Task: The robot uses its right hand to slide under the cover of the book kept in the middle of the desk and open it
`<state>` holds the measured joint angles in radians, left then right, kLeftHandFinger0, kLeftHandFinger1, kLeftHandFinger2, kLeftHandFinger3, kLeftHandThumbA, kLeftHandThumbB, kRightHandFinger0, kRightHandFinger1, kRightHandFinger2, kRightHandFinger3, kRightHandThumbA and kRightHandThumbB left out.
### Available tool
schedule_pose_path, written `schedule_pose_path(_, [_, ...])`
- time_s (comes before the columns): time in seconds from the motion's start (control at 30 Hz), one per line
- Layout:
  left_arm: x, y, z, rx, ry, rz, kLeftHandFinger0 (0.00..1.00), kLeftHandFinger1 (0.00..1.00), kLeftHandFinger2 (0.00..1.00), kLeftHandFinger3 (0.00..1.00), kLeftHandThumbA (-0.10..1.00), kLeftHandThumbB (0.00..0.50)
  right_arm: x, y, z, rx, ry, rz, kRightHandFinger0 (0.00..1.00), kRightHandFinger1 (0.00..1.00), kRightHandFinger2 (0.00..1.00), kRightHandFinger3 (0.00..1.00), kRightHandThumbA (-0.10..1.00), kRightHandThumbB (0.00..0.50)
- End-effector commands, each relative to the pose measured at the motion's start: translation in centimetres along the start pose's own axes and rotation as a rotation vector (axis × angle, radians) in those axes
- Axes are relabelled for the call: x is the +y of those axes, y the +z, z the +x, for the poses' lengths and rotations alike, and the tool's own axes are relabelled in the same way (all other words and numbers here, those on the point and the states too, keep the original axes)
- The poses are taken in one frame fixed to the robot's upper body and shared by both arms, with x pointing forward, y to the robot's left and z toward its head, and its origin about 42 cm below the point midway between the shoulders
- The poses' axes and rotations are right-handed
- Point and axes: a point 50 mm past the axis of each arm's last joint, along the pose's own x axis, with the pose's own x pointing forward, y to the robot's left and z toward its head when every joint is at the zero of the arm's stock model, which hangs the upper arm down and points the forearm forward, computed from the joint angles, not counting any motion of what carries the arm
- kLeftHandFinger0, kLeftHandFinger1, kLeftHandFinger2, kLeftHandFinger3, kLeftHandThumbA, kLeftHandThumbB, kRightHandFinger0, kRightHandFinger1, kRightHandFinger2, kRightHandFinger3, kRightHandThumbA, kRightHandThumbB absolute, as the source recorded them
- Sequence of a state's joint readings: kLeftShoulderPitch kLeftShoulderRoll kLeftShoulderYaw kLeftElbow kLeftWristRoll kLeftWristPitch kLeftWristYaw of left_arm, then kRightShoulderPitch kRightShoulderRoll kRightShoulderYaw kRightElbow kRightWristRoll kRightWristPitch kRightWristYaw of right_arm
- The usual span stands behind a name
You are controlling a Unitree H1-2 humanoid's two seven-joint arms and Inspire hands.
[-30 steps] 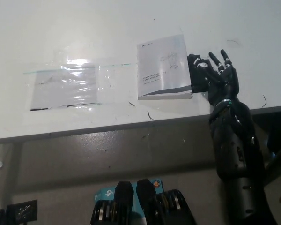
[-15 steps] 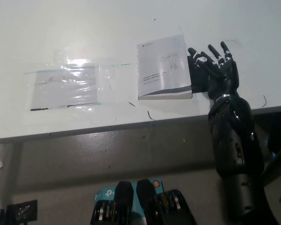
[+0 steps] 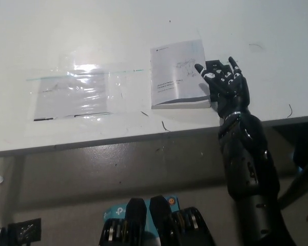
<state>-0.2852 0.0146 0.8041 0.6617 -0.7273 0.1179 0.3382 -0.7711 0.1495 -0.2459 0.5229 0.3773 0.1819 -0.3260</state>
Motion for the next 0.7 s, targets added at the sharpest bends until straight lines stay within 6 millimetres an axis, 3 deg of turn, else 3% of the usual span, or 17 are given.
schedule_pose_path(0.0, [-0.9,0.9,0.1,-0.029,-0.022,-0.002,1.0,1.0,1.0,1.0,1.0,0.017,1.1,1.8,0.2,-0.082,0.061,-0.005,0.81,0.79,0.88,1.0,1.0,0.043])
schedule_pose_path(0.13, [-0.8,0.9,0.1,-0.029,-0.028,-0.002,1.0,1.0,1.0,1.0,1.0,0.012,0.8,2.2,0.3,-0.087,0.051,0.015,0.87,0.81,0.88,1.0,1.0,0.062])
schedule_pose_path(0.37, [-0.6,0.9,-0.3,-0.035,-0.046,0.009,1.0,1.0,1.0,1.0,1.0,0.011,0.1,3.1,0.7,-0.122,0.039,-0.016,0.84,0.79,0.83,0.97,1.0,0.08])
schedule_pose_path(0.5, [-0.7,0.9,-0.2,-0.034,-0.044,0.004,1.0,1.0,1.0,1.0,1.0,0.021,0.4,2.4,0.4,-0.097,0.044,0.015,0.89,0.81,0.84,0.98,1.0,0.057])
schedule_pose_path(0.57, [-0.7,0.9,-0.1,-0.034,-0.037,0.003,1.0,1.0,1.0,1.0,1.0,0.023,0.5,2.0,0.2,-0.087,0.045,0.012,0.82,0.78,0.85,0.99,1.0,0.05])
schedule_pose_path(0.67, [-1.1,0.9,0.0,-0.029,-0.038,-0.014,1.0,1.0,1.0,1.0,1.0,0.018,0.7,1.7,0.2,-0.084,0.05,-0.008,0.81,0.77,0.84,1.0,1.0,0.048])
